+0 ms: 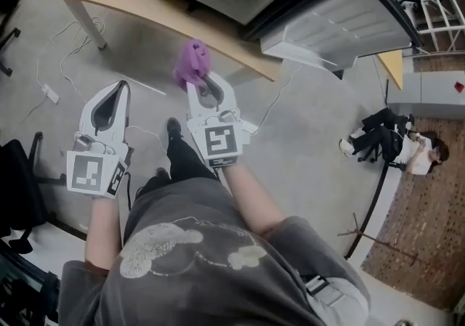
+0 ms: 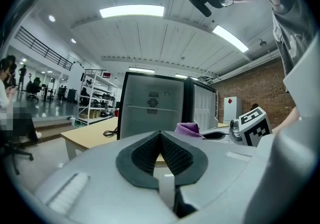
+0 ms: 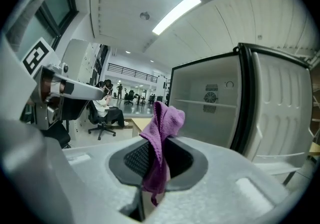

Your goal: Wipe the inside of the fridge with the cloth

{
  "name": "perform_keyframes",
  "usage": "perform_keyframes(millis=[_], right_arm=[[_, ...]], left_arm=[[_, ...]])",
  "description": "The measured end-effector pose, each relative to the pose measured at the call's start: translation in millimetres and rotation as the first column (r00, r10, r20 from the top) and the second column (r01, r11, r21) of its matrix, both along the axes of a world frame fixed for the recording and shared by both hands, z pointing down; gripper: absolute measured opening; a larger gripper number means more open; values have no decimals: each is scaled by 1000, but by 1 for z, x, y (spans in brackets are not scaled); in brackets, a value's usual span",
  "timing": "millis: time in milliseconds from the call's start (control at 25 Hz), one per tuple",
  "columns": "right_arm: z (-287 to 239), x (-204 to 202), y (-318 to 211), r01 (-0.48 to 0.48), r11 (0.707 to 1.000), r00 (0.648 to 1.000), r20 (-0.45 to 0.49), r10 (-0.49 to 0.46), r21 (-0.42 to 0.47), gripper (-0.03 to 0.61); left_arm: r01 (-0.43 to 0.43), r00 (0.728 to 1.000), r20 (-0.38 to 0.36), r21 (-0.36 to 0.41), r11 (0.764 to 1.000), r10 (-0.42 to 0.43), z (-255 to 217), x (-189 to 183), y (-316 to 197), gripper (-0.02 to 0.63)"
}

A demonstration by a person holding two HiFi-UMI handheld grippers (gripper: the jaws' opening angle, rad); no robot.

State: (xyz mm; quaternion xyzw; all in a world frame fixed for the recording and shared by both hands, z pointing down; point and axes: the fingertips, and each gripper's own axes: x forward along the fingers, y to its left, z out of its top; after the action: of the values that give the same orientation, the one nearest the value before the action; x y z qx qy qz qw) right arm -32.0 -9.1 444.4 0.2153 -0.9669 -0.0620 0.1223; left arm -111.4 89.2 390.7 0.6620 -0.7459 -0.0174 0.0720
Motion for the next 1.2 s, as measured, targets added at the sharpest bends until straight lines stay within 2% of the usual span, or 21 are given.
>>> perform_keyframes(millis=[240,400,520,680,920,1200], right_arm=[[-26,53,45,-42,999,999,0,42,31,41],[-29,76,59,-40,998,999,-7,41,40,41],[-25,87,67,-29,1000,1000,8,29,10,41],[-17,111,77,19,998,999,39,-16,-60,41],[-16,181,89,119,991,992,58,-115,-64,41],[-25,267,96,206,978,974,103,-203,-20,41]], left_arm=[[-51,999,-18,13,999,51,-1,42,38,18],[-42,999,-11,24,999,42,-8,67,60,18],[-13,1000,-9,15,1000,13,-6,80,74,18],[29,999,16,-1,1000,-29,-6,109,86,18],[117,991,63,1,993,-117,-18,173,99,18],[160,984,74,35,987,-162,-28,269,102,18]])
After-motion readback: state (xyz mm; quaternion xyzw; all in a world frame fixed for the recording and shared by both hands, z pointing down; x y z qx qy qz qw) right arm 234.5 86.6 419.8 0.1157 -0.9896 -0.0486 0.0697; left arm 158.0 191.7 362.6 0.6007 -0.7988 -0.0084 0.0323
